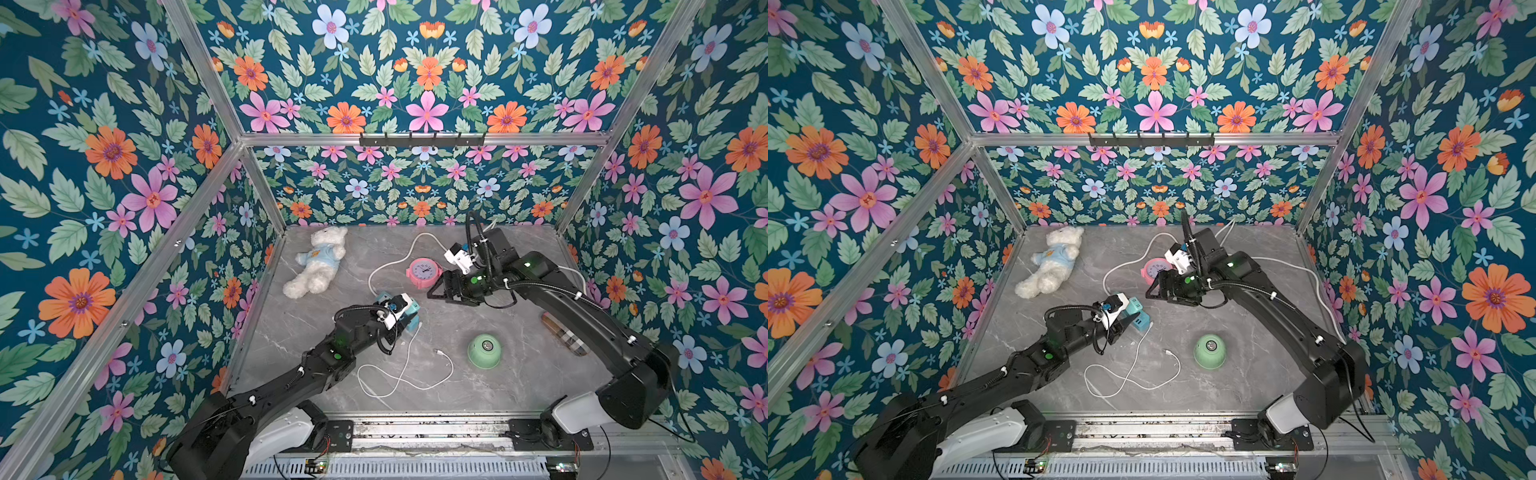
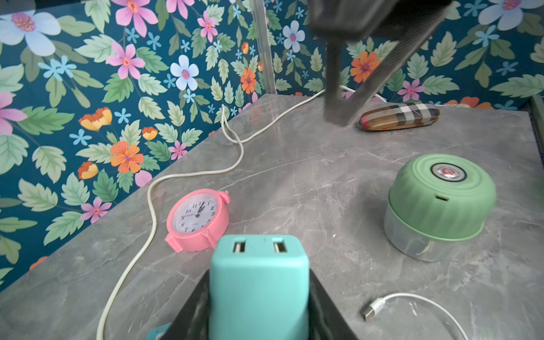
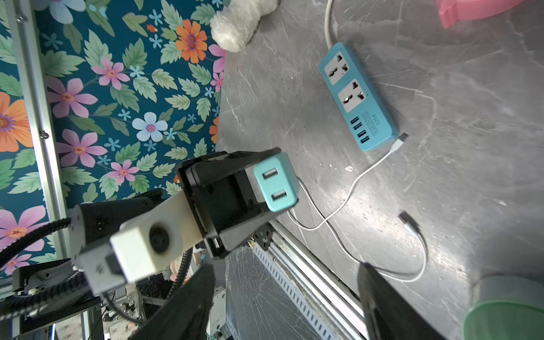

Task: Charge the cordless meat grinders
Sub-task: Pick up the plug from the center of the board.

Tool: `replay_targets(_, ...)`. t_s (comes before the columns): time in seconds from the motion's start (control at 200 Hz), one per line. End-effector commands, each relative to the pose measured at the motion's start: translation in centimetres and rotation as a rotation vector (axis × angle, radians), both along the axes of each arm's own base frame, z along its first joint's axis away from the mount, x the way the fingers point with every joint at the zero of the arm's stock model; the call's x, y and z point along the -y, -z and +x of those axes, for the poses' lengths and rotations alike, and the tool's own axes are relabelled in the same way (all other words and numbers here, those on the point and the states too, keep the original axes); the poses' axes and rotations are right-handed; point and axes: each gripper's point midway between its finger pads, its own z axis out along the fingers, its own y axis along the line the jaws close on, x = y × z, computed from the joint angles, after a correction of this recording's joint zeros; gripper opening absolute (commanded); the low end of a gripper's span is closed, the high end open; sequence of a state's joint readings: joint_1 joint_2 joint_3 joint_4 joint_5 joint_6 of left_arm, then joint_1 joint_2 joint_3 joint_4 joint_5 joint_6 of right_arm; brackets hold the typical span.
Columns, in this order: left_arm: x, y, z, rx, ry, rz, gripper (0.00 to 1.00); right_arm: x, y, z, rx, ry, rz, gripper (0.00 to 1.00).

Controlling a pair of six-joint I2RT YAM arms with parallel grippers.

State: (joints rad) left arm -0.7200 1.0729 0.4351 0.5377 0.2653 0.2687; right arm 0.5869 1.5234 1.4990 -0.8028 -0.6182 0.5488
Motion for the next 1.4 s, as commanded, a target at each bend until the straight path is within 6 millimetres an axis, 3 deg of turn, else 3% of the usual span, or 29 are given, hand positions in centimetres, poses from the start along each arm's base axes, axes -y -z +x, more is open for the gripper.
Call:
replay_targets(0.0, 1.0, -1.5, -0.7, 0.065, 0.076, -0.017, 0.05, -1.4, 0.7, -0.7, -0.021, -0.062, -0.022, 0.77)
replay_targets(0.185, 1.2, -1.4, -0.5, 0.028, 0.073, -0.028, 0.06, -2.3, 2.3, -0.6, -0.018, -0.110, -0.075, 0.63)
replay_targets(0.275, 1.3, -1.3, -0.6, 0.015, 0.078, -0.036, 0.06, -2.3, 2.7, -0.5, -0.003, -0.113, -0.109, 0.61)
replay_targets(0.31, 1.4, -1.3, -0.6, 0.013, 0.080, -0.039, 0.06, -2.5, 4.3, -0.2, -0.032, -0.117, -0.140, 0.60)
replay_targets(0.535, 1.5, -1.2, -0.5, -0.001, 0.080, -0.045, 0.06, -4.1, 5.0, 0.1, -0.034, -0.152, -0.143, 0.50)
replay_targets(0.755, 1.5, -0.9, -0.4, -0.020, 0.072, -0.043, 0.07, -4.8, 5.4, 0.3, -0.047, -0.165, -0.121, 0.32)
replay_targets(0.885, 1.4, -0.7, -0.3, -0.030, 0.057, -0.044, 0.11, -5.2, 5.5, 0.1, -0.058, -0.179, -0.096, 0.12)
replay_targets(0.99, 1.1, -0.7, -0.1, -0.041, 0.032, -0.051, 0.31, -5.5, 5.3, 0.1, -0.053, -0.186, -0.070, 0.00)
replay_targets(1.155, -0.6, -1.3, -0.3, -0.072, -0.042, -0.110, 0.98, -4.5, 6.8, 1.7, -0.005, -0.170, -0.138, 0.00)
replay_targets(1.275, -3.2, -2.4, -0.6, -0.150, -0.163, -0.239, 0.99, -2.4, 9.2, 4.4, 0.124, -0.177, -0.306, 0.00)
replay_targets(1.395, -8.5, -1.4, 1.4, -0.350, -0.523, -0.446, 0.99, -2.2, 10.6, 7.1, 0.272, -0.242, -0.412, 0.00)
